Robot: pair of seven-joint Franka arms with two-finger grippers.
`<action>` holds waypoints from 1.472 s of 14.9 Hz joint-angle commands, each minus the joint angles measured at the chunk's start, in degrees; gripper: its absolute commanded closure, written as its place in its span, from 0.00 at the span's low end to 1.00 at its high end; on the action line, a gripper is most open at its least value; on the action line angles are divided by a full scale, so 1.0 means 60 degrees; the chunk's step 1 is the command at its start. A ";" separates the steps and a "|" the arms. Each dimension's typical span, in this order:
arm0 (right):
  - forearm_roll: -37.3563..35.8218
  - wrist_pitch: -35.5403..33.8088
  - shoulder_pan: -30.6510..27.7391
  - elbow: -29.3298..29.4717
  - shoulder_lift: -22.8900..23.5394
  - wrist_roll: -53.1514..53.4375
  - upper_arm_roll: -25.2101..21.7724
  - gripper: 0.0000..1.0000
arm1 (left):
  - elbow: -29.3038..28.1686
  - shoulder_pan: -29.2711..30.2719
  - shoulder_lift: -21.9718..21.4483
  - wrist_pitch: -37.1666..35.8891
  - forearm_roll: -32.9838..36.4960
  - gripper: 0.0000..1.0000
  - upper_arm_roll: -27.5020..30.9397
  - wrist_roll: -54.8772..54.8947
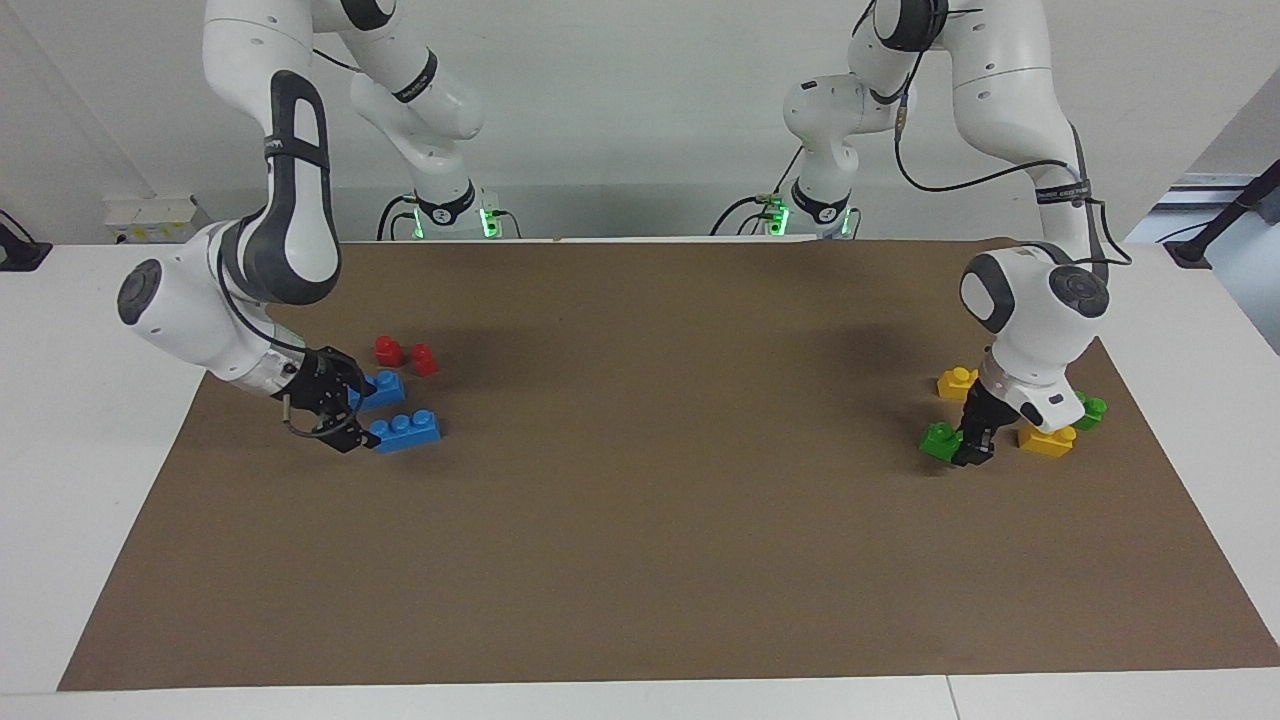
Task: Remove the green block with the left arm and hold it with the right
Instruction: 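Set down the green brick with the left gripper while the right gripper releases blue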
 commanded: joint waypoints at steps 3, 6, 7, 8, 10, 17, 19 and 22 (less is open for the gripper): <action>-0.0914 -0.1247 -0.0050 0.0853 -0.0754 -0.1702 0.0163 0.00 | 0.0137 0.0082 -0.0016 -0.0086 0.0125 0.00 -0.0061 0.0182; -0.2011 -0.2475 0.0038 0.1920 -0.0989 -0.4090 0.0178 0.00 | 0.0677 -0.0065 -0.0060 -0.0977 0.0154 0.00 -0.0047 0.0575; -0.2116 -0.2857 0.0038 0.2272 -0.1106 -0.4735 0.0178 0.00 | 0.0911 -0.0079 -0.0060 -0.1372 0.0328 0.00 -0.0076 0.0853; -0.2146 -0.3107 0.0038 0.2522 -0.1180 -0.5423 0.0178 0.00 | 0.1073 -0.0167 -0.0089 -0.1782 0.0649 0.00 -0.0090 0.1088; -0.2496 -0.3372 0.0053 0.2671 -0.1501 -0.6829 0.0192 0.00 | 0.1250 -0.0415 -0.0220 -0.2312 0.1192 0.00 -0.0105 0.1469; -0.2717 -0.4120 0.0390 0.2671 -0.2015 -0.8623 0.0222 0.00 | 0.1702 -0.0768 -0.1041 -0.4009 0.1487 0.00 -0.0134 0.3766; -0.2703 -0.4091 0.0375 0.2671 -0.2015 -0.8681 0.0207 0.00 | 0.2156 -0.0899 -0.1085 -0.4873 0.1487 0.00 -0.0134 0.4528; -0.2688 -0.4091 0.0317 0.2861 -0.1971 -0.8798 0.0193 0.00 | 0.2451 -0.0914 -0.1362 -0.5681 0.1472 0.00 -0.0280 0.5525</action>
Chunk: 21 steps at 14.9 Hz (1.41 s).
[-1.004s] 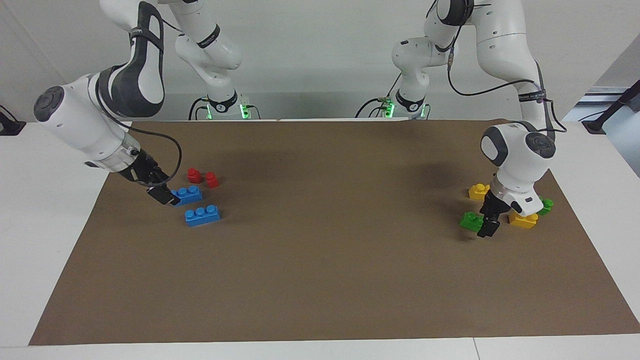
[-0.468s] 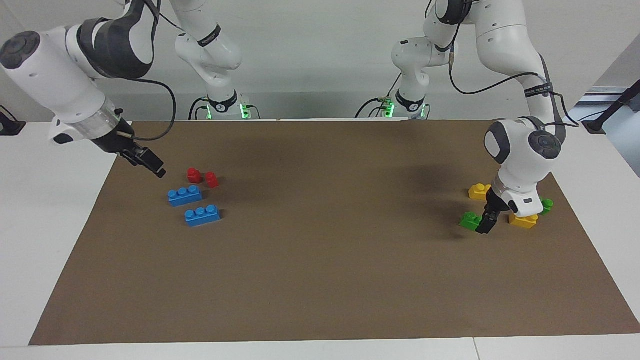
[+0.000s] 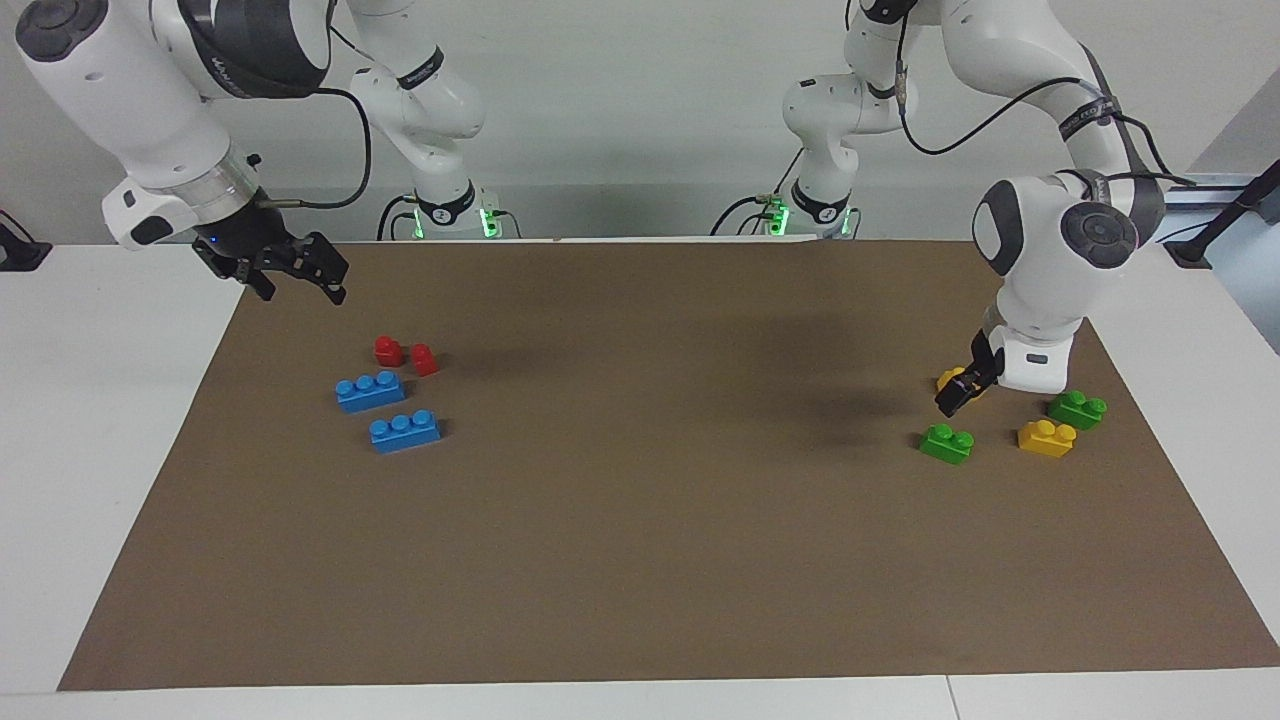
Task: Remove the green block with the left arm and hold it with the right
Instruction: 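Set down the green brick with the left gripper while the right gripper releases blue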
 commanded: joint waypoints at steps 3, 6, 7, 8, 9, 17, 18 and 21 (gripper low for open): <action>-0.0174 -0.0027 -0.0082 0.0167 0.0021 -0.0831 0.0043 0.00 | 0.0236 -0.0134 -0.0537 -0.1287 0.0110 0.00 -0.0041 0.1996; -0.0203 -0.0013 0.0473 0.0167 0.0036 -0.0831 -0.0146 0.00 | 0.0236 -0.0119 -0.0918 -0.1785 0.0066 0.00 -0.0085 0.3256; -0.0218 -0.0027 0.0737 0.0167 0.0036 -0.0831 -0.0423 0.00 | 0.0207 -0.0119 -0.1021 -0.1888 0.0051 0.00 -0.0085 0.3594; -0.0291 -0.0027 0.1160 0.0167 0.0036 -0.0831 -0.0832 0.00 | 0.0134 -0.0119 -0.1210 -0.1962 -0.0007 0.00 -0.0085 0.3815; -0.0320 -0.0013 0.1599 0.0167 0.0050 -0.0846 -0.1285 0.00 | 0.0075 -0.0105 -0.1386 -0.1991 -0.0167 0.00 -0.0085 0.3962; -0.0321 -0.0262 0.2908 0.0768 0.0300 -0.0949 -0.2916 0.00 | -0.0993 0.0027 -0.2866 -0.2065 -0.1003 0.00 -0.0041 0.4827; -0.0321 -0.0262 0.2907 0.0768 0.0300 -0.0949 -0.2916 0.00 | -0.1053 0.0013 -0.2954 -0.2065 -0.1003 0.00 -0.0056 0.4828; -0.0321 -0.0334 0.2908 0.0768 0.0285 -0.0934 -0.2930 0.00 | -0.1199 0.0012 -0.3203 -0.2050 -0.1062 0.00 -0.0056 0.4871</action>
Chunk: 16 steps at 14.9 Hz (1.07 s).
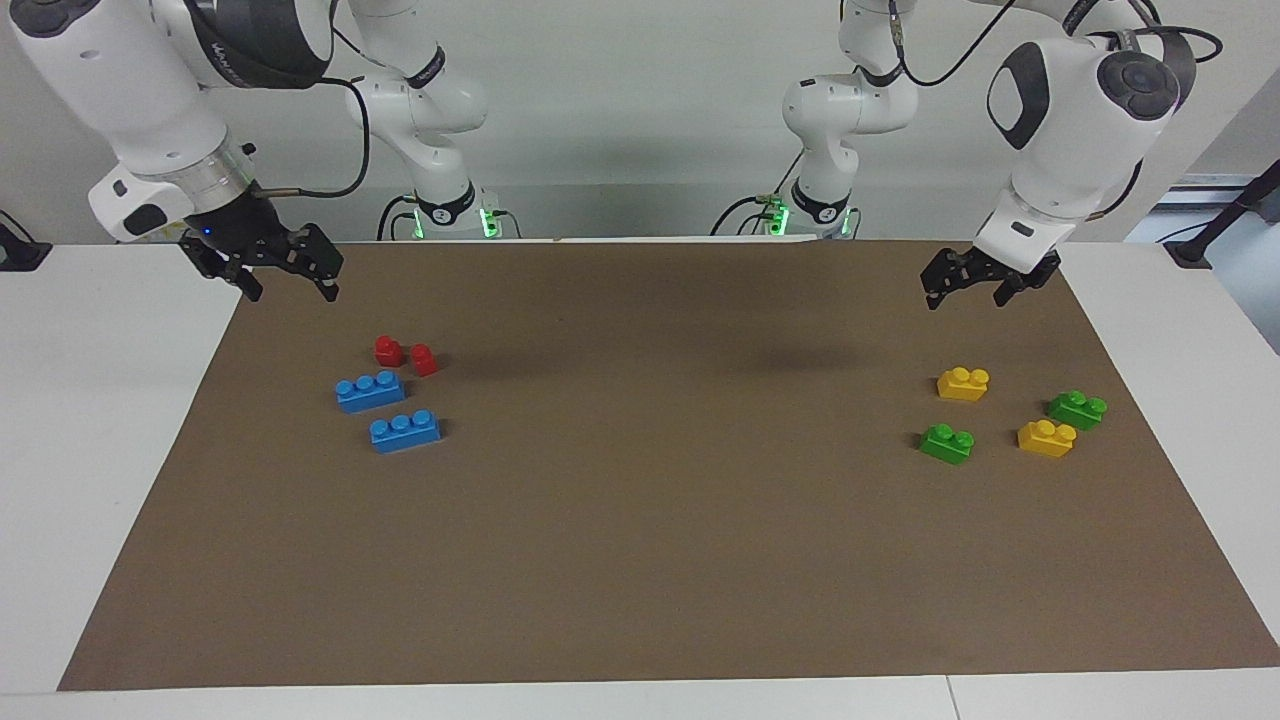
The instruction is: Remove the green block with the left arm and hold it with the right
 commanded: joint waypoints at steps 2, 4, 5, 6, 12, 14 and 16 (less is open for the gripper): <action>-0.0338 -0.0331 0.0026 0.0290 0.0160 -0.0202 -0.0062 0.00 | -0.0716 0.0089 -0.0692 0.0262 -0.0343 0.00 0.0010 0.0310; -0.0675 -0.0345 0.0026 0.0304 0.0174 -0.0261 -0.0047 0.00 | -0.0907 0.0089 -0.0985 0.0307 -0.0388 0.00 0.0010 0.0310; -0.0705 -0.0346 0.0026 0.0304 0.0174 -0.0406 -0.0047 0.00 | -0.0966 0.0089 -0.1102 0.0293 -0.0547 0.00 0.0039 0.0310; -0.0720 -0.0331 0.0026 0.0304 0.0174 -0.0553 -0.0062 0.00 | -0.0952 0.0089 -0.1191 0.0249 -0.0621 0.00 0.0054 0.0310; -0.0691 -0.0331 0.0026 0.0290 0.0160 -0.0598 -0.0047 0.00 | -0.0644 0.0089 -0.1294 0.0351 -0.0695 0.00 0.0113 0.0222; -0.0705 -0.0331 0.0026 0.0290 0.0160 -0.0583 -0.0047 0.00 | -0.0542 0.0002 -0.1250 0.0351 -0.0695 0.00 0.0098 0.0193; -0.0706 -0.0287 0.0027 0.0246 0.0145 -0.0583 -0.0047 0.00 | -0.0454 -0.0013 -0.1250 0.0351 -0.0695 0.00 0.0069 0.0222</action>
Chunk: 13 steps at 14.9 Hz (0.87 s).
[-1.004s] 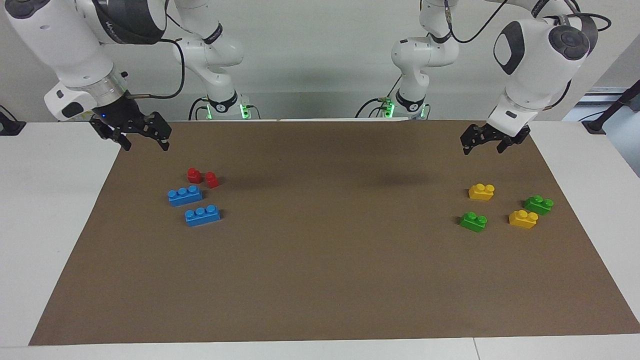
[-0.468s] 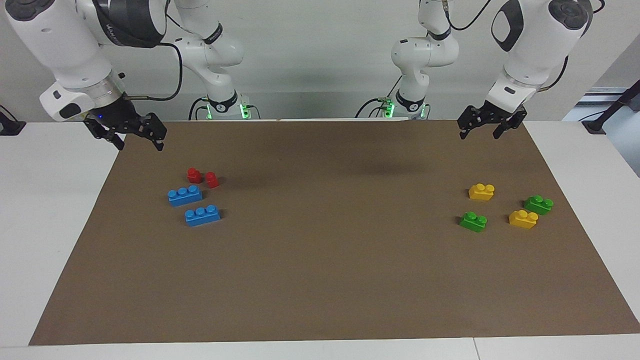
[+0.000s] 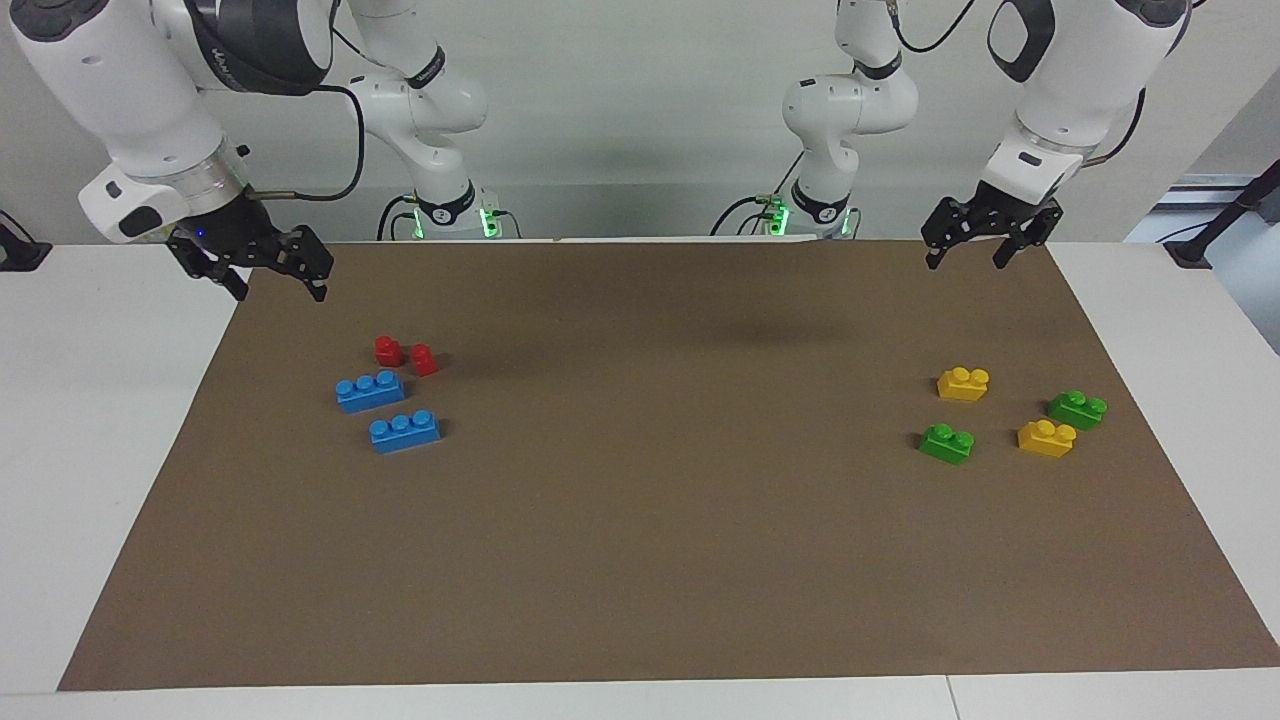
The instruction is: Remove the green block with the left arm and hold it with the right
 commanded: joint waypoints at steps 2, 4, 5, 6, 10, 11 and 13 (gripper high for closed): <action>-0.0178 -0.0154 0.0011 0.0210 0.0116 -0.0217 -0.0031 0.00 | 0.0046 -0.0006 -0.0103 0.0135 -0.0193 0.00 -0.0008 0.0161; -0.0178 -0.0109 0.0026 0.0137 0.0087 -0.0187 -0.0031 0.00 | 0.0032 0.0009 -0.0117 0.0106 -0.0193 0.00 0.0007 0.0147; -0.0178 -0.0124 0.0012 0.0137 0.0087 -0.0202 -0.0031 0.00 | 0.0032 0.0009 -0.0118 0.0120 -0.0193 0.00 -0.0008 0.0117; -0.0178 -0.0124 -0.0003 0.0151 0.0087 -0.0217 -0.0031 0.00 | 0.0046 0.0009 -0.0103 0.0135 -0.0193 0.00 -0.0008 0.0103; -0.0178 -0.0095 -0.0193 0.0254 0.0130 -0.0261 -0.0046 0.00 | 0.0105 0.0053 -0.0088 0.0222 -0.0179 0.00 0.0007 0.0146; -0.0178 -0.0109 -0.0194 0.0283 0.0145 -0.0261 -0.0046 0.00 | 0.0119 0.0082 -0.0074 0.0281 -0.0179 0.00 0.0007 0.0161; -0.0178 -0.0095 -0.0194 0.0283 0.0145 -0.0261 -0.0061 0.00 | 0.0323 0.0053 -0.0045 0.0355 -0.0121 0.00 0.0007 0.0161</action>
